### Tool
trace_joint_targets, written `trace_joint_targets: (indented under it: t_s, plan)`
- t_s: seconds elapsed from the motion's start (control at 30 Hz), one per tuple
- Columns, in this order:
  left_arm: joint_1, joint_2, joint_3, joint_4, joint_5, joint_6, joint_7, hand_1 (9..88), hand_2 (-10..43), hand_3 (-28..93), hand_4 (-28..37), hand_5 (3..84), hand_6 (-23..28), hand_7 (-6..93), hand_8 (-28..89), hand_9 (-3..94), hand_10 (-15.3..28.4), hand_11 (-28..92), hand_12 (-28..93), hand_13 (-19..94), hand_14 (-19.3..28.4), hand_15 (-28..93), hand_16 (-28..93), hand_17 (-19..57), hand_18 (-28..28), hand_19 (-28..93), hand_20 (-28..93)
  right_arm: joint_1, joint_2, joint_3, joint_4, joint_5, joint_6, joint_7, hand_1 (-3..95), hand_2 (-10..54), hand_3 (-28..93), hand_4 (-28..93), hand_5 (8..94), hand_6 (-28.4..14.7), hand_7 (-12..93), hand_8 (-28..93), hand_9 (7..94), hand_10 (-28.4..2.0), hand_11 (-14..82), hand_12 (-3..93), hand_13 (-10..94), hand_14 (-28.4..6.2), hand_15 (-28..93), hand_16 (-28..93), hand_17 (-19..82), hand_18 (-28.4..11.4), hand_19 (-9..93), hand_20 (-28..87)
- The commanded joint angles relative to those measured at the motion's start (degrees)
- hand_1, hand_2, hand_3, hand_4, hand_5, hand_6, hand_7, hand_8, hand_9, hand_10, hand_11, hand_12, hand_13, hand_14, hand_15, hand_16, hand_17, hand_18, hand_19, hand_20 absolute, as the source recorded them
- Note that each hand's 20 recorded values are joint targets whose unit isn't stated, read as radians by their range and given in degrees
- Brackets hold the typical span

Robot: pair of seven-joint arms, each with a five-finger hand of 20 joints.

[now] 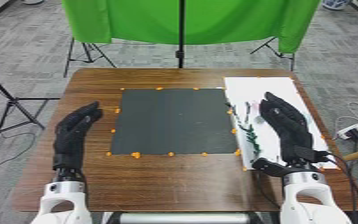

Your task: Arrange flowers

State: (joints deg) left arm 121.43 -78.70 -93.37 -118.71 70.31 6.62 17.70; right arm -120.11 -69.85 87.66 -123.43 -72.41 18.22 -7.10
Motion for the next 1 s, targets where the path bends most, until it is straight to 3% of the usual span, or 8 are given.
trace_joint_targets:
  t_s: [0.03, 0.17, 0.23, 0.33, 0.43, 0.6, 0.83, 1.0]
  plan:
    - [0.4, -0.43, 0.4, -0.06, 1.26, -0.29, -0.2, 32.4, -7.9, 64, -16.6, 50.6, 2.6, 19.0, -7, 47.4, 12.0, 22, 16, 34, 15.5, 25, 3, 1.7, 13.4, 7, 23, -0.7, 0.4, 0.4, -0.4, -0.6, 0.0, -0.4, 27.6, -9.5, 74, -27, 44.2, -2.2, 14, -9, 44.8, -12.9, 5.4, 14.3, 35, -11.1, 11, 13, 18, -10.8, 5, 23]
    - [1.8, -0.86, 0.32, -0.65, 0.52, 1.15, -0.59, 32.4, -7.8, 64, -16.5, 50.5, 2.5, 19.0, -7, 47.5, 12.1, 22, 16, 34, 15.6, 25, 3, 1.8, 13.4, 7, 22, -0.7, 0.3, 0.6, -0.4, -1.8, 0.0, -1.4, 27.7, -9.5, 74, -27, 44.6, -2.1, 14, -9, 44.8, -12.9, 5.5, 14.4, 35, -11.1, 11, 13, 18, -12.5, 6, 24]
    - [1.2, -0.78, 0.68, -0.39, 0.11, 0.95, -0.75, 32.4, -7.8, 64, -16.4, 50.5, 2.5, 18.9, -7, 47.5, 12.2, 22, 16, 34, 15.6, 25, 3, 1.7, 13.4, 7, 22, -0.8, 1.6, 0.6, -1.2, -9.4, 7.8, -1.1, 28.3, -9.5, 74, -27, 45.1, -2.2, 15, -10, 45.1, -13.1, 5.7, 14.5, 36, -11.4, 12, 13, 21, -14.7, 12, 26]
    - [1.1, -0.03, 0.45, -0.31, 1.11, 0.05, -0.74, 32.4, -7.9, 64, -16.4, 50.5, 2.6, 18.8, -7, 47.6, 12.2, 22, 16, 34, 15.5, 25, 3, 1.7, 13.4, 7, 22, -1.1, 4.7, 1.5, -1.4, -34.2, 18.5, 8.1, 30.1, -9.5, 73, -26, 48.8, -2.0, 17, -10, 50.0, -13.3, 8.7, 15.0, 44, -12.1, 15, 14, 25, -15.9, 24, 32]
    - [2.2, -0.42, 0.31, -0.71, 0.39, 1.32, -0.72, 32.5, -7.8, 64, -16.5, 50.5, 2.6, 18.8, -7, 47.6, 12.2, 22, 16, 34, 15.6, 25, 3, 1.7, 13.4, 7, 22, -2.6, 8.0, 3.7, -1.6, -50.1, 19.9, 17.6, 31.3, -9.5, 72, -27, 52.1, -1.8, 18, -10, 53.8, -13.3, 11.0, 16.0, 52, -12.2, 17, 17, 27, -16.0, 35, 37]
    - [2.4, -0.4, 0.67, -0.57, 0.26, 0.89, -1.2, 32.4, -7.9, 64, -16.4, 50.5, 2.6, 18.8, -7, 47.6, 12.2, 22, 16, 34, 15.5, 25, 3, 1.7, 13.4, 7, 22, -9.1, 11.1, 9.5, -3.4, -67.0, 12.7, 28.3, 35.2, -9.5, 62, -28, 54.2, -2.0, 18, -9, 55.8, -13.8, 14.8, 18.4, 59, -13.1, 34, 24, 29, -17.7, 58, 47]
    - [2.1, -0.13, 0.54, -0.58, 0.64, 1.04, -1.39, 32.4, -8.0, 64, -16.4, 50.4, 2.7, 18.6, -7, 47.7, 12.1, 22, 16, 34, 15.6, 25, 3, 1.7, 13.4, 7, 23, -11.2, 15.6, 10.6, -2.9, -70.1, 3.2, 35.6, 46.9, -9.5, 38, -28, 55.0, -2.8, 17, -8, 54.5, -14.5, 16.0, 21.0, 60, -13.8, 45, 24, 29, -19.8, 66, 51]
    - [2.0, -0.21, 0.48, -0.51, 0.59, 1.0, -1.42, 32.4, -7.9, 64, -16.4, 50.4, 2.6, 18.6, -7, 47.6, 12.1, 22, 16, 34, 15.6, 25, 3, 1.7, 13.4, 7, 22, -11.8, 16.5, 9.9, -2.8, -69.3, 8.7, 33.3, 48.1, -9.5, 36, -28, 57.1, -3.0, 18, -7, 54.5, -14.7, 17.3, 21.8, 61, -13.9, 47, 24, 29, -19.8, 67, 51]
